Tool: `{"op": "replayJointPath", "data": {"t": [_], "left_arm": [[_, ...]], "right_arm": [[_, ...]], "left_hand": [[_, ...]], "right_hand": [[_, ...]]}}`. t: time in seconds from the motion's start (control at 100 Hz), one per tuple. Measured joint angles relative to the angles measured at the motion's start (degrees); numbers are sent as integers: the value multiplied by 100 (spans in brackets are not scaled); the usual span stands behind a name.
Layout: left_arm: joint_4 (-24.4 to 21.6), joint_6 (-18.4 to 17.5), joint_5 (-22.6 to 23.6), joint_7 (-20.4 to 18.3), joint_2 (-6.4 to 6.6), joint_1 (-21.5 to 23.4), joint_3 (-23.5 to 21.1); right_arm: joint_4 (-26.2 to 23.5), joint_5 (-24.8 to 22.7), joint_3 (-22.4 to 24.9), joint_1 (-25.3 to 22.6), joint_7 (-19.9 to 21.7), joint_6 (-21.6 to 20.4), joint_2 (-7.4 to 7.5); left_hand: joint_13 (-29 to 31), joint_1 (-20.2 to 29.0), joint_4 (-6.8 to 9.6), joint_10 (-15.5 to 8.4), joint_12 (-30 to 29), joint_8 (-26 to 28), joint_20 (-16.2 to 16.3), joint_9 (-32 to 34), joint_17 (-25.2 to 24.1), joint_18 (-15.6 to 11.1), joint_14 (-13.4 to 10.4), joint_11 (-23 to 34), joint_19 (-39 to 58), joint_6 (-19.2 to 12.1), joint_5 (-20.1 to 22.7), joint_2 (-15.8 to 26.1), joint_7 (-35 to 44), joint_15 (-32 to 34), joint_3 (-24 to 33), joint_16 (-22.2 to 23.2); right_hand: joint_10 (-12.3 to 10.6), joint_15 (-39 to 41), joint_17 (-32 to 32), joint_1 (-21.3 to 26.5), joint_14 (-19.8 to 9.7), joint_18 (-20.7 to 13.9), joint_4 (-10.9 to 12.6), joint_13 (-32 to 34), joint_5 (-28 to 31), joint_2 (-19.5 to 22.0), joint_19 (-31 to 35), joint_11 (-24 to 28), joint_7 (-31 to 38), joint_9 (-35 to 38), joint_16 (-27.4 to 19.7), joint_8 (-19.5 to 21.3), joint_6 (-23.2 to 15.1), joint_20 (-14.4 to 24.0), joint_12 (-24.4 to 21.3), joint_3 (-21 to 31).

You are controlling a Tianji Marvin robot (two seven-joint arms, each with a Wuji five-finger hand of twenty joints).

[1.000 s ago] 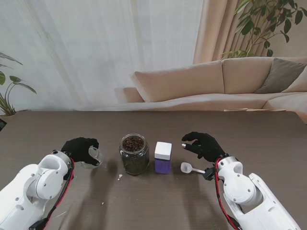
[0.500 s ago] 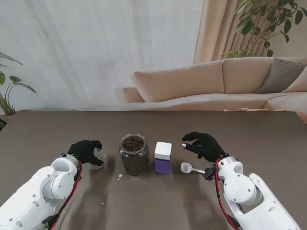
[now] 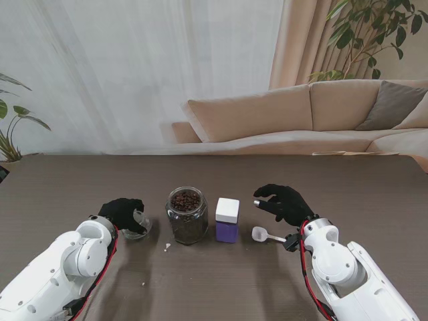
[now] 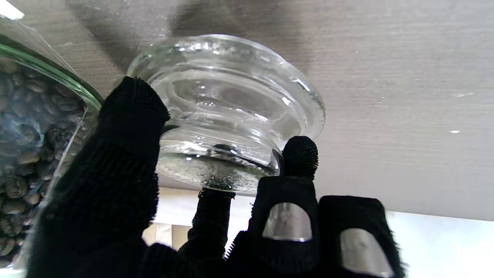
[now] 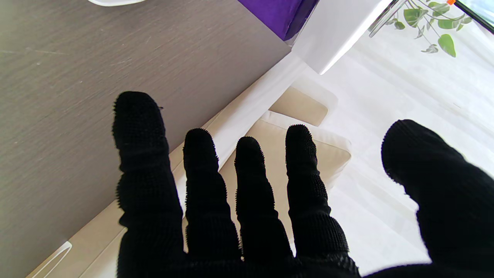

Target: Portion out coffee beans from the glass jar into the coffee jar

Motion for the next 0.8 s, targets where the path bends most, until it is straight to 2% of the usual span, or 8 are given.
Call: {"op": "replayJointPath", "data": {"t": [0.22, 0.34, 0.47, 0.6, 0.66, 0.71, 0.77, 0.8], "left_arm": [[5, 28, -78, -44, -2, 20, 4], [-1, -6, -35, -73, -1, 45, -18], [-16, -110, 1, -121, 7, 68, -59], [-43, -189, 173, -163, 19, 87, -90], [-65, -226, 218, -201, 29, 96, -110], [-85, -263, 252, -240, 42, 101, -120], [-108, -308, 321, -289, 57, 104, -131], [-121, -333, 377, -322, 64, 106, -138]], "right_arm": [[0, 31, -1, 0, 6, 0, 0], [0, 47, -1, -1, 6, 1, -1], [0, 56, 0, -1, 6, 2, -2], [0, 65, 1, -1, 6, 5, -2], [0, 69, 1, -1, 7, 7, -2], [0, 78, 1, -1, 9, 9, -2], [0, 87, 1, -1, 14, 11, -2], [0, 89, 1, -1, 18, 11, -2]], "left_hand": [[-190, 66, 0, -9, -207, -426, -385, -208, -30, 53, 115, -93, 0, 0, 0, 0, 2, -319, 3, 90], [-481, 70, 1, -125, -1608, -591, -458, -538, -152, 54, 163, -18, 0, 0, 50, 0, -21, -427, 4, 168], [-514, 70, 6, -222, -1962, -652, -516, -693, -208, 54, 183, 9, 0, 0, 150, 0, -121, -464, -27, 173], [-584, -6, 14, -509, -2281, -663, -520, -967, -284, 54, 184, -213, 0, 0, 421, 6, -665, -544, 82, 230], [-675, -293, 25, -694, -2418, -708, -520, -1113, -306, 54, 185, -344, 0, 34, 592, 155, -975, -606, 323, 234], [-729, -507, 252, -763, -2488, -827, -520, -1232, -363, 51, 185, -390, 0, 88, 671, 299, -1238, -620, 563, 238], [-832, -637, 267, -792, -2518, -947, -520, -1288, -431, 42, 185, -432, 0, 91, 734, 398, -1431, -633, 712, 248], [-836, -674, 385, -812, -2563, -993, -516, -1352, -440, 40, 185, -464, 0, 91, 761, 401, -1494, -666, 745, 258]], "right_hand": [[0, 0, 0, 0, 1, 0, 0, 0, 0, 0, 0, 0, 0, 0, 0, 0, 0, 0, 0, 0], [1, 0, 0, 0, 1, 0, 0, 0, 0, 0, 0, 0, 0, 0, 0, 0, 1, 1, 0, 0], [1, 0, 0, 0, 1, 0, 0, 0, 0, 0, 0, 0, 0, 0, 0, 0, 1, 1, 0, 0], [1, 0, 0, 0, 1, 0, 0, 0, 0, 0, 0, 0, 0, 0, 0, 0, 2, 2, 0, 0], [2, 0, 0, 0, 1, 0, 0, 0, 0, 0, 0, 0, 0, 0, 0, 0, 13, 2, 0, 0], [3, 0, 0, 0, 1, 0, 0, 0, 1, 0, 0, 0, 0, 0, 0, 0, 40, 2, 0, 0], [3, 0, 0, 0, 1, 0, 0, 0, 1, 0, 0, 0, 0, 0, 0, 0, 45, 4, 0, 0], [3, 0, 0, 0, 1, 0, 0, 0, 1, 0, 0, 0, 0, 0, 0, 0, 47, 4, 0, 0]]}}
